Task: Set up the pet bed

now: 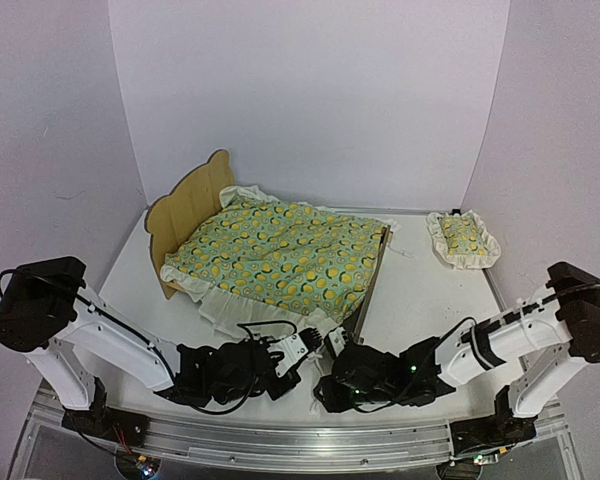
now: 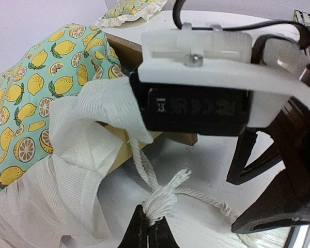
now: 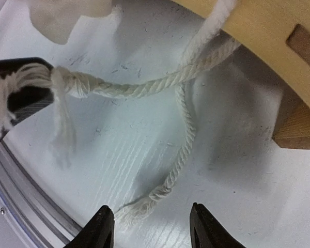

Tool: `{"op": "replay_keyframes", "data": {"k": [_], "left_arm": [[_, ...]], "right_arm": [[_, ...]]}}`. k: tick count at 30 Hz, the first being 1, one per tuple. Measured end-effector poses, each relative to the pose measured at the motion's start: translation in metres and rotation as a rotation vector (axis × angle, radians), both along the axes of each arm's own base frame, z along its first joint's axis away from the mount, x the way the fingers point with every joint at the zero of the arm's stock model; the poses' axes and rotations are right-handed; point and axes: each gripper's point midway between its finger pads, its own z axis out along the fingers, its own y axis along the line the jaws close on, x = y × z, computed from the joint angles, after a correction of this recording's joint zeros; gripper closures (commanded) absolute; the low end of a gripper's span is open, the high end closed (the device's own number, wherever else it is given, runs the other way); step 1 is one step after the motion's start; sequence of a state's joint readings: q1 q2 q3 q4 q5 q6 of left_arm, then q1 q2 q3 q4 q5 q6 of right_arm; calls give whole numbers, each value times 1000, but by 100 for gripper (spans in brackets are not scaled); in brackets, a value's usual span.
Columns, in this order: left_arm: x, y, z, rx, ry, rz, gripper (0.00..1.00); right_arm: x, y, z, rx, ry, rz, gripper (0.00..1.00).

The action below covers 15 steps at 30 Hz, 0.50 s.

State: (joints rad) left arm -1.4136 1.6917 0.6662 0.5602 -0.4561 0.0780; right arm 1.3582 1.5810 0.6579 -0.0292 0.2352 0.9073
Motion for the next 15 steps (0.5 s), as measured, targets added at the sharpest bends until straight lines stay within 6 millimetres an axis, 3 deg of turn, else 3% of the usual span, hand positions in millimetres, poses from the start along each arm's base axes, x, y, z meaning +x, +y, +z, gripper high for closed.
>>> {"op": "replay_keyframes", "data": {"k": [7, 10, 13, 15], "left_arm": [[-1, 5, -3, -24, 37, 21, 100], [-1, 4, -1, -49, 54, 30, 100], [-2, 3, 1, -70, 75, 31, 100], [-4, 2, 2, -86, 94, 28, 100]], "right_arm": [[-3, 7, -20, -55, -27, -50, 62], [-4, 9, -20, -53, -38, -78, 76], [-1, 1, -22, -65, -57, -115, 98], [3, -12, -23, -89, -86, -143, 100]]}}
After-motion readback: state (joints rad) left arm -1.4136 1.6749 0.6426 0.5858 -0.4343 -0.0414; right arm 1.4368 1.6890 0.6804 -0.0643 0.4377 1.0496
